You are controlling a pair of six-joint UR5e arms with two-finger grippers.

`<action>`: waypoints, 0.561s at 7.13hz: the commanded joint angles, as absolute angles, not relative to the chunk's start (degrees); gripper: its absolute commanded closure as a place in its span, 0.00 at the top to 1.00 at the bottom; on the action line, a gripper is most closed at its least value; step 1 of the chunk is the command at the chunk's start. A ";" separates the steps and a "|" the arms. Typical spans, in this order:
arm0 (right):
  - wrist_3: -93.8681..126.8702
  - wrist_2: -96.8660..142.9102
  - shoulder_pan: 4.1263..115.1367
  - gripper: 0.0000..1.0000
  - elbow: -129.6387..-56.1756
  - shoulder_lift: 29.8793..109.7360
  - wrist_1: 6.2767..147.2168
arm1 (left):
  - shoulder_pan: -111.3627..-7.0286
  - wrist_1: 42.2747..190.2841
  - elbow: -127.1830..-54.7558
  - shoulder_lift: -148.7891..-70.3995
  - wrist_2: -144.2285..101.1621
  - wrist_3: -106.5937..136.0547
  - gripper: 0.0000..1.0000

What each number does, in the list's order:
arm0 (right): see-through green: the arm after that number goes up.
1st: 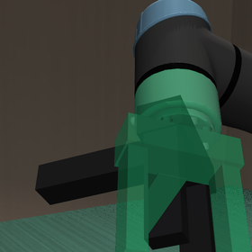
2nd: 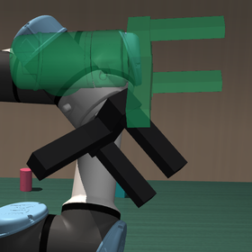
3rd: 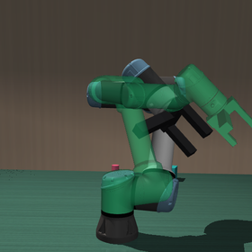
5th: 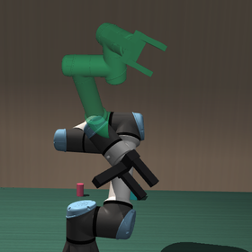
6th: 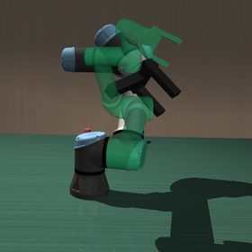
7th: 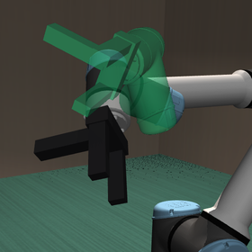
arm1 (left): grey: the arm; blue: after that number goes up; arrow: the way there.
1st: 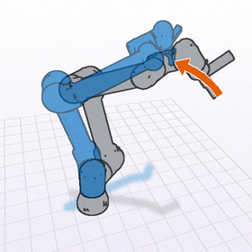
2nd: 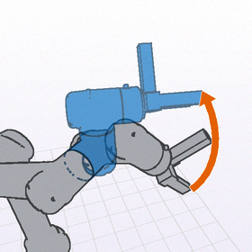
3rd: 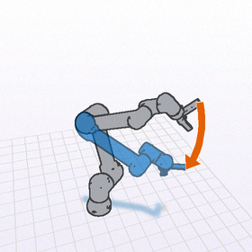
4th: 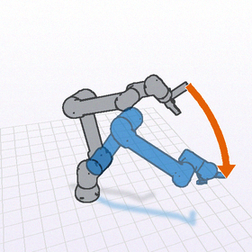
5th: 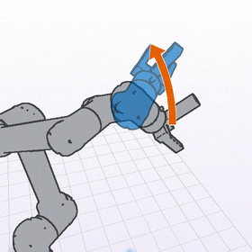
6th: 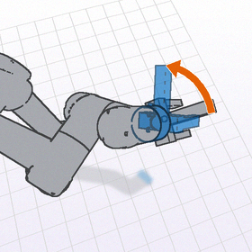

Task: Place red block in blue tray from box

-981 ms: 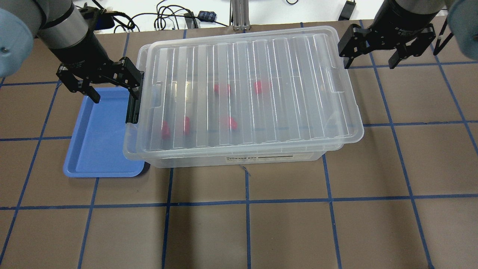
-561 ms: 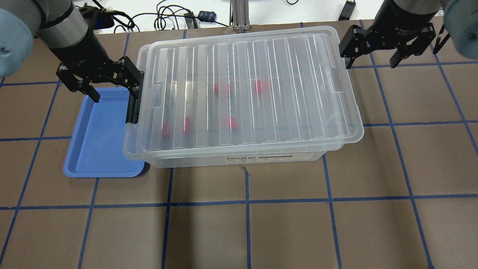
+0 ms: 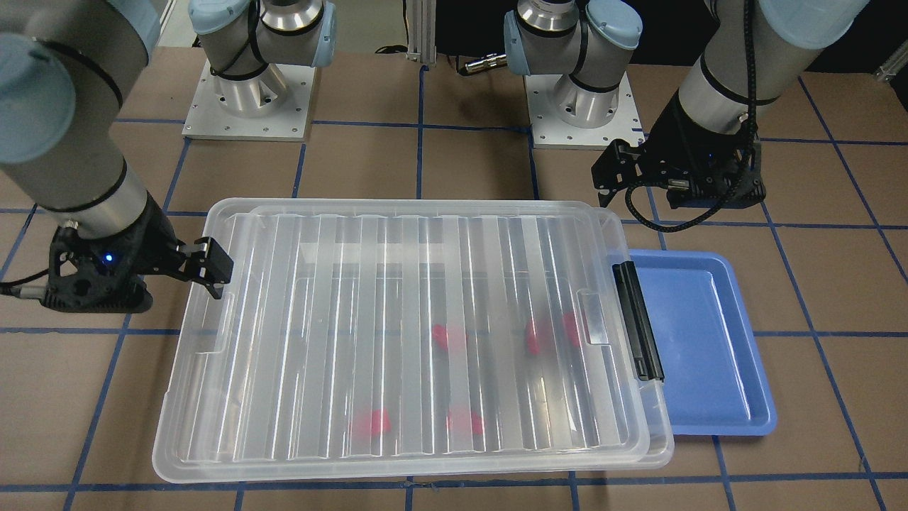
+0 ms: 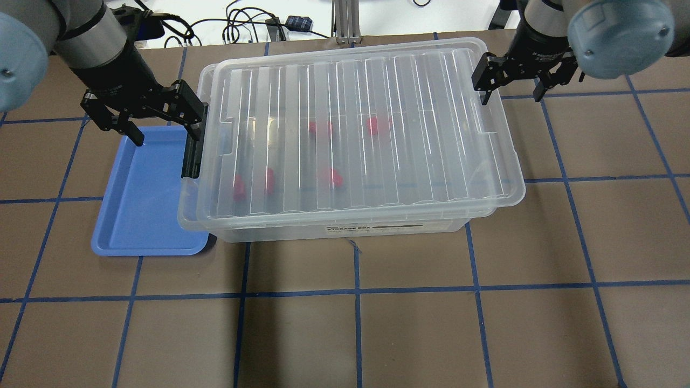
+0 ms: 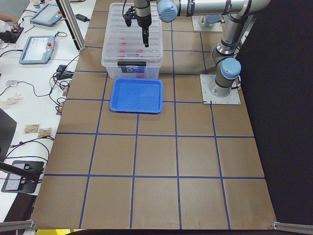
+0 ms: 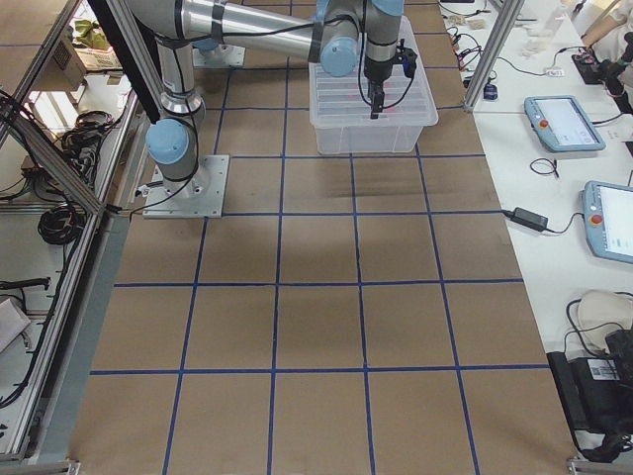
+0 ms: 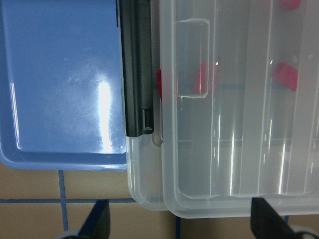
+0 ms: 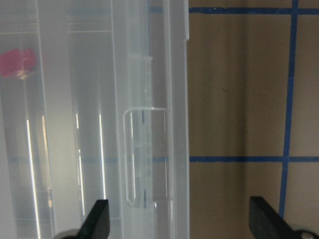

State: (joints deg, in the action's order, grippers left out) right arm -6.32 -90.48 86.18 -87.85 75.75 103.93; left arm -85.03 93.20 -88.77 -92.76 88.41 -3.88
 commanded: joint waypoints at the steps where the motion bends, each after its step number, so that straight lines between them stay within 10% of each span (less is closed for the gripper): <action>1: -12.47 -90.53 85.09 0.99 -88.42 73.13 106.70 | -85.08 93.16 -88.77 -92.72 88.50 -3.87 1.00; 4: -14.49 -90.44 83.58 0.98 -90.26 72.07 108.35 | -84.99 93.16 -88.77 -92.81 88.33 -3.87 1.00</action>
State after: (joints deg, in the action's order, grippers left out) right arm -13.25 -90.43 83.88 -89.41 72.58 107.03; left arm -85.03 93.16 -88.83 -92.80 88.44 -3.87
